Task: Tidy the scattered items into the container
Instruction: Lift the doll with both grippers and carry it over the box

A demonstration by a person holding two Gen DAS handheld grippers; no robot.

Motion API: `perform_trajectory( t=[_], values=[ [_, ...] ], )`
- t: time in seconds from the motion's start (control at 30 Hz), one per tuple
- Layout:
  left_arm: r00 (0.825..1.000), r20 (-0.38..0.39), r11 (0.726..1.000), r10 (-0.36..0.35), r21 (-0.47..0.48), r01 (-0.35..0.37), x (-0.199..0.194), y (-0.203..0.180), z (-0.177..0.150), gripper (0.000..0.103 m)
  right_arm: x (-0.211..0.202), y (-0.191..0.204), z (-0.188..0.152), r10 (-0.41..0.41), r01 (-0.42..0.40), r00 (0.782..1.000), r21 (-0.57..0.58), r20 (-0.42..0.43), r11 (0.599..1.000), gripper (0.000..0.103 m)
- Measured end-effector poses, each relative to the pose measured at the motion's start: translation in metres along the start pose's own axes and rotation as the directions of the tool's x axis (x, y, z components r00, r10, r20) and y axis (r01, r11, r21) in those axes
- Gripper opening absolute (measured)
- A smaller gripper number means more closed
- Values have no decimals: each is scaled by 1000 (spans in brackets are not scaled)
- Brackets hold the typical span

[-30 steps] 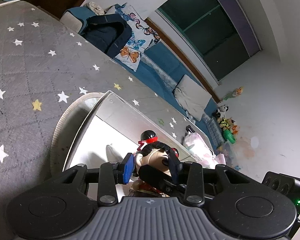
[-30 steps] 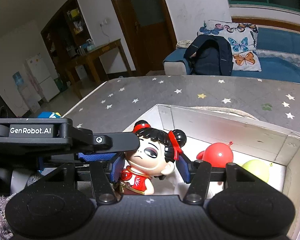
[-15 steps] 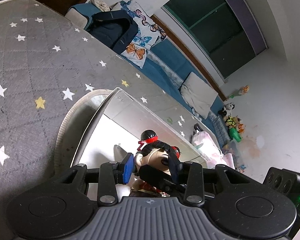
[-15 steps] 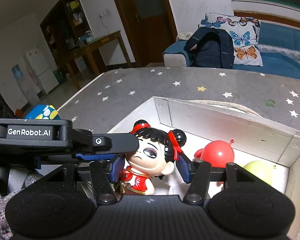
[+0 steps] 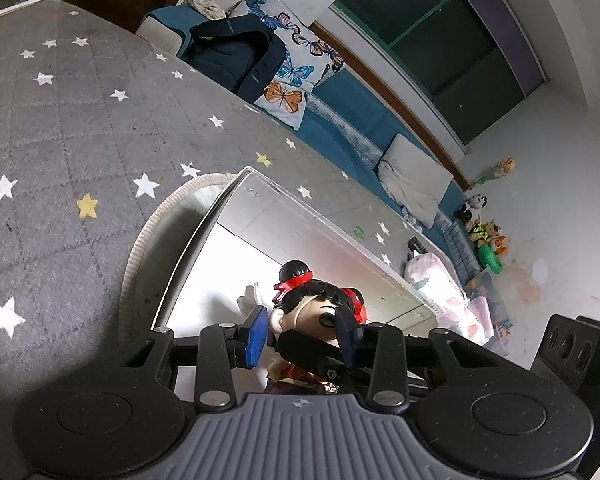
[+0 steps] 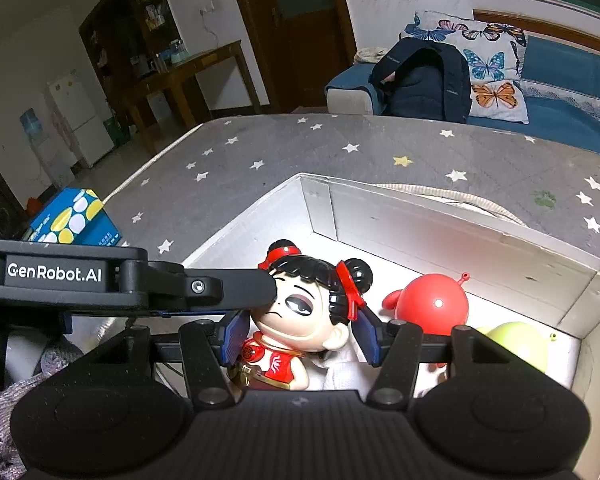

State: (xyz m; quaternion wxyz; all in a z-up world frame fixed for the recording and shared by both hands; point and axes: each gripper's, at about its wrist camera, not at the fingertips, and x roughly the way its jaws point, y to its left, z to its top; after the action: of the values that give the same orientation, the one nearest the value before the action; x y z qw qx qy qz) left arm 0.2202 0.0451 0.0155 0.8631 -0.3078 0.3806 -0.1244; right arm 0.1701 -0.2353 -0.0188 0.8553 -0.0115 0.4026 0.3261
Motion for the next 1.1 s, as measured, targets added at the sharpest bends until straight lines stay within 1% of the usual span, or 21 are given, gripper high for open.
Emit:
perform_trajectory(
  t=[0.17,0.3,0.5,0.67,0.9,1.1],
  values=[
    [1000,-6,999,30,43,-30,4,-5,-3,39,6,1,1,-15,15,1000,-21,-21,1000,57],
    [998,-15,995,62,82,-60,8,-12,-5,39,12,6,1,-36,33,999,-65,-41,997,57],
    [997,-24,991,77,108,-74,14,-15,-5,39,18,10,1,-52,46,997,-95,-62,994,57],
    [994,-33,985,107,141,-101,19,-19,-6,39,26,14,3,-79,66,992,-127,-94,990,57],
    [993,-34,983,117,150,-111,22,-19,-6,40,31,16,6,-90,72,988,-147,-122,986,57],
    [993,-37,983,116,147,-109,22,-19,-5,40,32,14,5,-86,68,988,-140,-125,988,57]
  ],
)
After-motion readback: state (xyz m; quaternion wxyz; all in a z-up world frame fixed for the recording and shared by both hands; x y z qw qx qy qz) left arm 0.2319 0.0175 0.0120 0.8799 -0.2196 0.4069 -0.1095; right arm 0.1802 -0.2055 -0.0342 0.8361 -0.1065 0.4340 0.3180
